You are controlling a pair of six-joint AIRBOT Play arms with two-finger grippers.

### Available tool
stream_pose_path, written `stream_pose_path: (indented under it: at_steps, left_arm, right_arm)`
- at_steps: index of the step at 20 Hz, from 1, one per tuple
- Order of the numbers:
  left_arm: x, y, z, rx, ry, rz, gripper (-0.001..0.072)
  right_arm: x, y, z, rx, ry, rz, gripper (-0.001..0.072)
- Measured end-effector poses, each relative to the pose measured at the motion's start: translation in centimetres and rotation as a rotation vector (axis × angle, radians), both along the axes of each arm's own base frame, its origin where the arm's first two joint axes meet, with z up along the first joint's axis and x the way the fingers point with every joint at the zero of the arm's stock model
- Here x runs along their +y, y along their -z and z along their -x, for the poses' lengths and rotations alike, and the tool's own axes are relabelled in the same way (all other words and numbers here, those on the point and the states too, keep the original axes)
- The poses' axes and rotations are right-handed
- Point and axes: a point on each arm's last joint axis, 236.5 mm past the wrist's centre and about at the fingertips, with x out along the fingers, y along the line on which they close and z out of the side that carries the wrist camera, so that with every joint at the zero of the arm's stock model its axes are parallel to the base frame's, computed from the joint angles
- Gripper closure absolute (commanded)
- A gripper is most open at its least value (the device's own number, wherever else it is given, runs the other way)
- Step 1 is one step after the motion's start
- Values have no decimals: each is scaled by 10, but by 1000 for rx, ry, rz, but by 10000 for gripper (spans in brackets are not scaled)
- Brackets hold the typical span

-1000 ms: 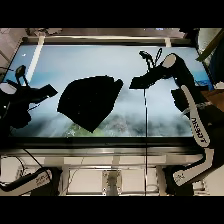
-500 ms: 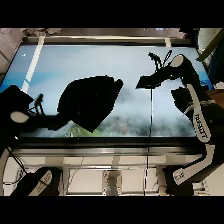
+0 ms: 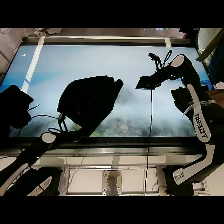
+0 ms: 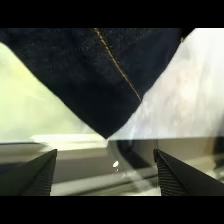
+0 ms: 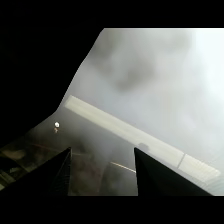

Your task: Fold the clothes and pants, and hang the long-sleeved shirts on hangers.

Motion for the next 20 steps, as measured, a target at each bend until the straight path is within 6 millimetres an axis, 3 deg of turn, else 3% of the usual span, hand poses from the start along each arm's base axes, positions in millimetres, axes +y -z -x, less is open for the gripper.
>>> stream_pose_path:
  at_steps: [3, 4, 5, 7, 8, 14, 17, 20]
  left_arm:
    - [-8, 6, -9, -9, -9, -22, 41]
    - [-11, 7, -13, -11, -8, -28, 94]
    - [-13, 8, -17, -15, -6, -37, 229]
    - [-15, 9, -25, -31, 4, -58, 640]
    - [-17, 6, -31, -42, 1, -57, 680]
    - [-11, -29, -59, -167, 45, -79, 682]
    - [17, -56, -58, -187, 60, -81, 682]
    - [54, -73, -43, -168, 64, -108, 682]
  right_arm:
    - [0, 0, 0, -1, -1, -1, 265]
    - [0, 0, 0, -2, -1, -1, 265]
    - [0, 0, 0, -2, 0, -1, 265]
    - [0, 0, 0, -3, 0, -2, 265]
    - [0, 0, 0, -2, -1, -1, 265]
    - [0, 1, 6, 13, -24, 2, 265]
    - [10, 2, 13, 18, -65, -8, 265]
    - [44, 13, 17, -9, -109, -48, 264]
